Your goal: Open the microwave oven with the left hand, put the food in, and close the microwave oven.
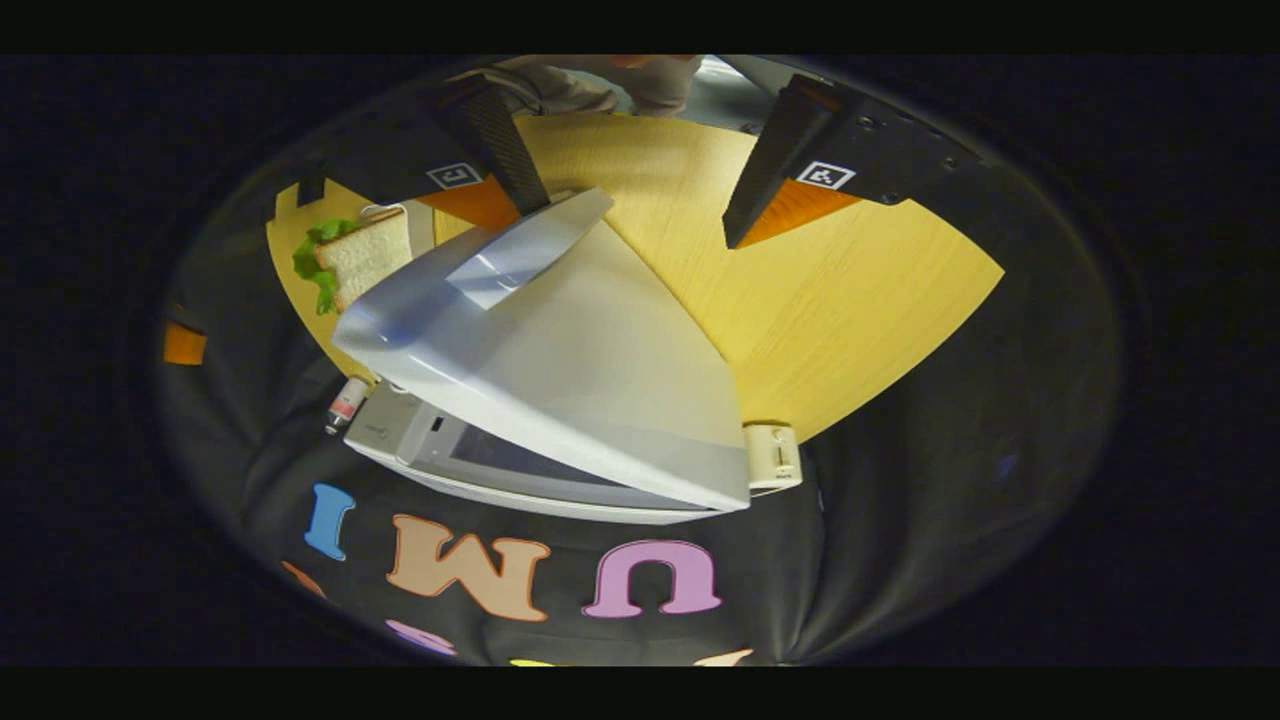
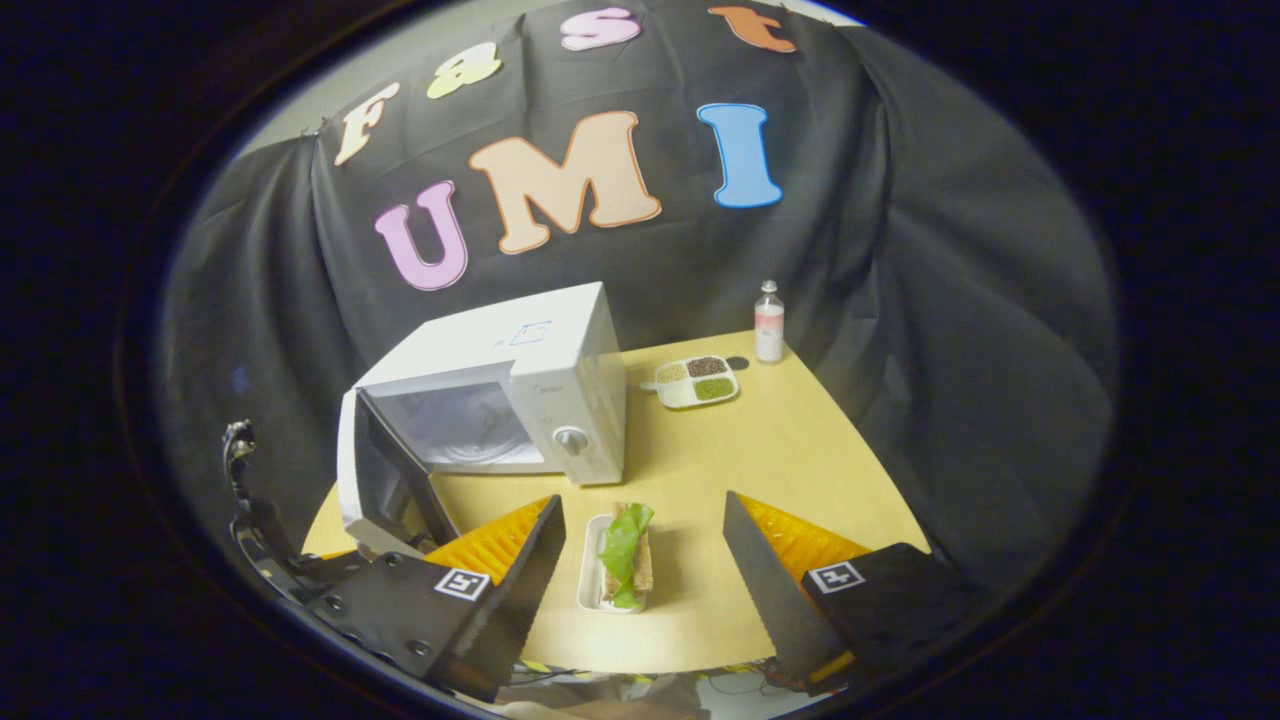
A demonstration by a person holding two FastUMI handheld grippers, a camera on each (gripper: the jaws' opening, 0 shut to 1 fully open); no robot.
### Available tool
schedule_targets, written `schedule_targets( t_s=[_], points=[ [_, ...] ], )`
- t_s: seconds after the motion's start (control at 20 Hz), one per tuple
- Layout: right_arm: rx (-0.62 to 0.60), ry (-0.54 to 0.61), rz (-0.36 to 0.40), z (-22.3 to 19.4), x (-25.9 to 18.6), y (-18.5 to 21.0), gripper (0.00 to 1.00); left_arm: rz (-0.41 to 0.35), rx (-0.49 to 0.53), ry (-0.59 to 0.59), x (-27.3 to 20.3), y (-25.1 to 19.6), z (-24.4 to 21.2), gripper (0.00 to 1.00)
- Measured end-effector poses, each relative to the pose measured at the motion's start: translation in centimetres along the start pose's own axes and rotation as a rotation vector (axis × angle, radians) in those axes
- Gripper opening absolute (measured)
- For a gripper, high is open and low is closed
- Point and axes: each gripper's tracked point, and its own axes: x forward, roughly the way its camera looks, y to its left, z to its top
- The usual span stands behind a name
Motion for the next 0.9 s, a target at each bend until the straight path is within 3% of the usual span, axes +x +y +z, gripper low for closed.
schedule_targets(
  t_s=[0.15, 0.2, 0.25, 0.4, 0.45, 0.5, 0.75, 0.9],
  points=[
    [-0.010, 0.005, 0.013, 0.1, 0.5, 0.6, 0.99, 0.060, -0.016, 0.007, -1.1, 3.1, -0.3, 0.98],
    [-0.013, 0.006, 0.019, 0.0, 0.7, 0.9, 0.92, 0.076, -0.033, 0.007, -1.6, 4.1, -0.5, 0.97],
    [-0.016, 0.009, 0.027, 0.0, 0.9, 1.3, 0.99, 0.090, -0.050, 0.010, -2.1, 5.0, -0.8, 0.98],
    [-0.027, 0.024, 0.050, -0.5, 1.5, 2.4, 0.99, 0.107, -0.133, 0.024, -3.2, 7.4, -1.5, 0.98],
    [-0.034, 0.029, 0.055, -0.6, 1.7, 2.7, 0.92, 0.108, -0.162, 0.032, -3.6, 7.9, -1.7, 0.98],
    [-0.039, 0.033, 0.061, -0.9, 1.9, 3.0, 0.99, 0.111, -0.180, 0.034, -3.5, 8.4, -1.8, 0.98],
    [-0.054, 0.058, 0.074, -1.8, 2.1, 4.2, 0.99, 0.124, -0.233, 0.045, -4.7, 11.0, -2.2, 0.98],
    [-0.062, 0.061, 0.071, -2.1, 2.0, 4.5, 0.99, 0.188, -0.222, 0.040, -5.9, 13.8, -2.5, 0.98]
  ],
)
